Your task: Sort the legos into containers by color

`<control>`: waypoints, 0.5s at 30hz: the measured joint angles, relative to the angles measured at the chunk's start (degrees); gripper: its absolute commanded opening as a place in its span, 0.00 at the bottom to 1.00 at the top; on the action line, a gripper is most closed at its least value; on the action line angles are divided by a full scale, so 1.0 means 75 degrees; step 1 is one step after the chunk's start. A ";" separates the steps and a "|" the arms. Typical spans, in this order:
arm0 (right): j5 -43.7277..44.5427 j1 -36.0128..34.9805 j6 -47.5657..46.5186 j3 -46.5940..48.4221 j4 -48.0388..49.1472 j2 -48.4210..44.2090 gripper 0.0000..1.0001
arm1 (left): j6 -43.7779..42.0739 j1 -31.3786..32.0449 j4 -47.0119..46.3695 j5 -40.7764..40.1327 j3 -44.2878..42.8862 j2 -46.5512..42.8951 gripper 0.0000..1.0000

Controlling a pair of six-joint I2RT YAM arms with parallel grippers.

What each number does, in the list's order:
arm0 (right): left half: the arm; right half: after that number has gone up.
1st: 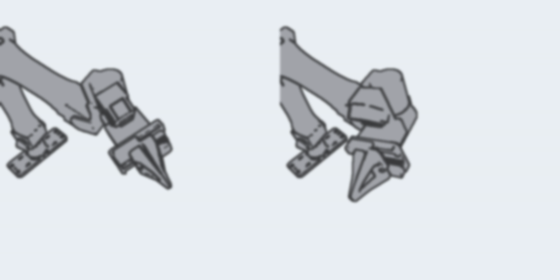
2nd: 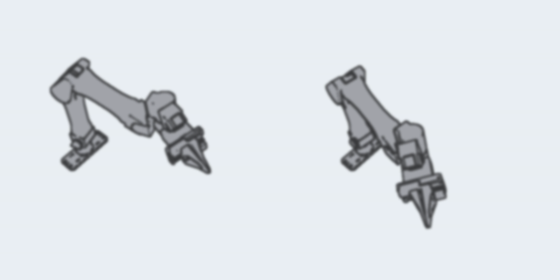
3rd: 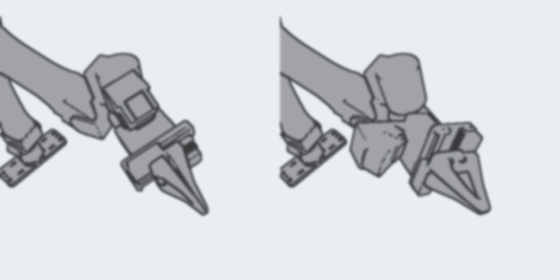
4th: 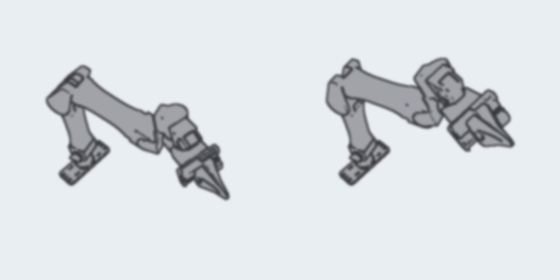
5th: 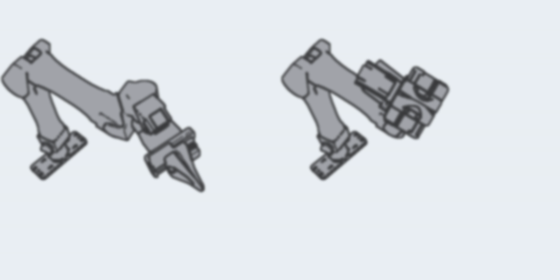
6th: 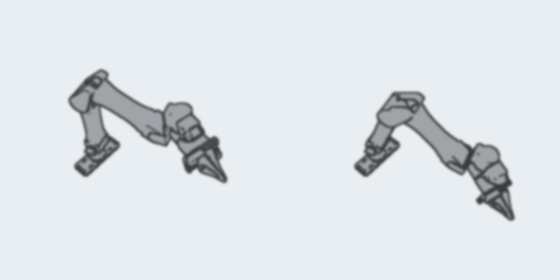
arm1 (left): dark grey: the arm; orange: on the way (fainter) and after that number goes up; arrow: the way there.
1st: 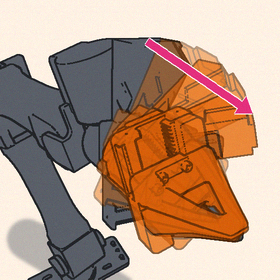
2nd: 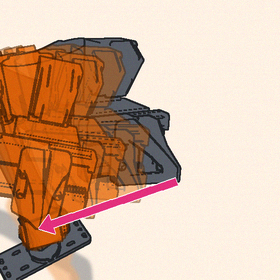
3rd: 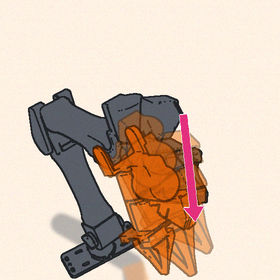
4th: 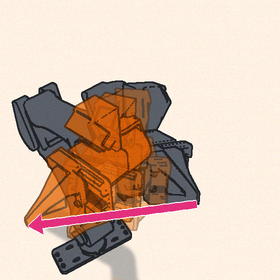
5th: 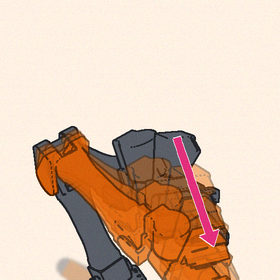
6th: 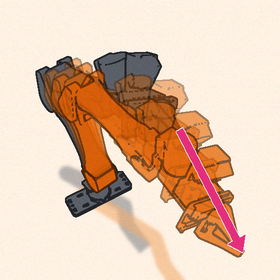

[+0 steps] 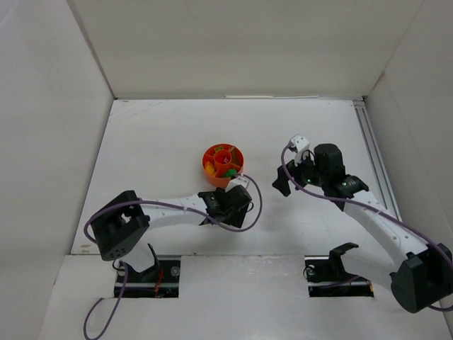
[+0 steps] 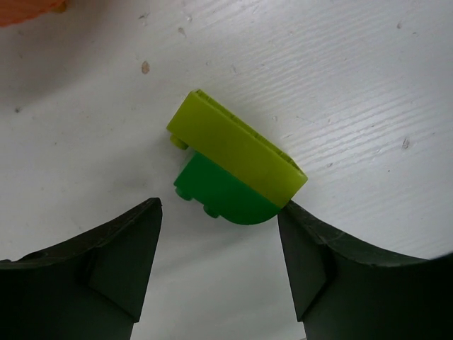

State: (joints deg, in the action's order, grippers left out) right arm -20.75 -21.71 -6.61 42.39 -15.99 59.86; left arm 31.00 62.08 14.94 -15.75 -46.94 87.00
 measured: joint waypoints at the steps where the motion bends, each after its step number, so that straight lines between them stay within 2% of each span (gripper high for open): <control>1: -0.0020 0.0000 0.0000 0.0023 -0.0012 0.0041 1.00 | -0.0114 -0.0020 -0.0102 0.0032 0.0000 0.0044 0.62; 6: -0.0090 0.0000 0.0000 0.0114 -0.0017 0.0134 1.00 | -0.0688 -0.0137 -0.0597 0.0219 0.0009 0.0315 0.52; 11: -0.0093 0.0000 0.0000 0.0187 -0.0009 0.0134 1.00 | -0.1061 -0.0178 -0.0915 0.0323 0.0020 0.0434 0.47; 14: -0.0093 0.0000 0.0000 0.0187 -0.0009 0.0169 1.00 | -0.1209 -0.0201 -0.1043 0.0423 0.0044 0.0437 0.39; 15: -0.0093 0.0000 0.0000 0.0187 -0.0012 0.0198 1.00 | -0.1262 -0.0207 -0.1067 0.0463 0.0044 0.0437 0.33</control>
State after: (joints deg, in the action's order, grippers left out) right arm -21.45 -21.71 -6.61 43.79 -16.08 61.34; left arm 21.54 60.53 6.94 -12.27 -46.61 90.28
